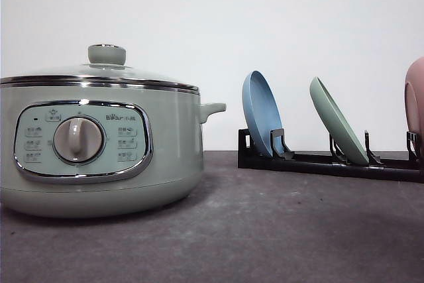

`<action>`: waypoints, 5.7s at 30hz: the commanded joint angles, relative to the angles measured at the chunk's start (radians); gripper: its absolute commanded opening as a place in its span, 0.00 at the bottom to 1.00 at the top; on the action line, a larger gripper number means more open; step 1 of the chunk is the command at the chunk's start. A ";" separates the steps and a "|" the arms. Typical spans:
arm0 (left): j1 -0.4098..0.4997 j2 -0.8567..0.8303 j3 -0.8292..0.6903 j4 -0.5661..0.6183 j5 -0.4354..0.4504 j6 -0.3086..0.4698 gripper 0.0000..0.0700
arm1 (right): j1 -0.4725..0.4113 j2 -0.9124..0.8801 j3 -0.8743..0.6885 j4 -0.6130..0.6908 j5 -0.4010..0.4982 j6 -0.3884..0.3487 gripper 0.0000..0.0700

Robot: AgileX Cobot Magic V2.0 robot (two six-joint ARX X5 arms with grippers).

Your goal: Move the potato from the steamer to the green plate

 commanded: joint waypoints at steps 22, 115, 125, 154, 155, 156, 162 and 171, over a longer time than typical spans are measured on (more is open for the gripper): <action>0.002 0.338 0.570 -0.290 0.197 0.111 0.00 | -0.001 0.367 0.643 -0.245 -0.062 -0.145 0.00; -0.066 0.707 0.944 -0.651 0.433 0.408 0.80 | 0.107 1.878 1.670 -0.378 -0.097 -0.264 0.62; -0.066 0.707 0.944 -0.655 0.432 0.408 0.80 | 0.112 1.922 1.670 -0.374 -0.062 -0.264 0.36; -0.066 0.707 0.944 -0.655 0.432 0.408 0.80 | 0.121 1.689 1.725 -0.397 -0.106 -0.264 0.00; -0.066 0.707 0.944 -0.655 0.432 0.408 0.80 | 0.124 1.668 1.725 -0.406 -0.109 -0.264 0.00; -0.066 0.707 0.944 -0.655 0.432 0.407 0.80 | 0.127 1.650 1.725 -0.417 -0.109 -0.264 0.00; -0.066 0.707 0.944 -0.655 0.432 0.408 0.80 | 0.172 1.536 1.725 -0.542 -0.102 -0.311 0.00; -0.066 0.707 0.944 -0.655 0.432 0.408 0.80 | 0.314 1.430 1.724 -0.842 0.043 -0.448 0.00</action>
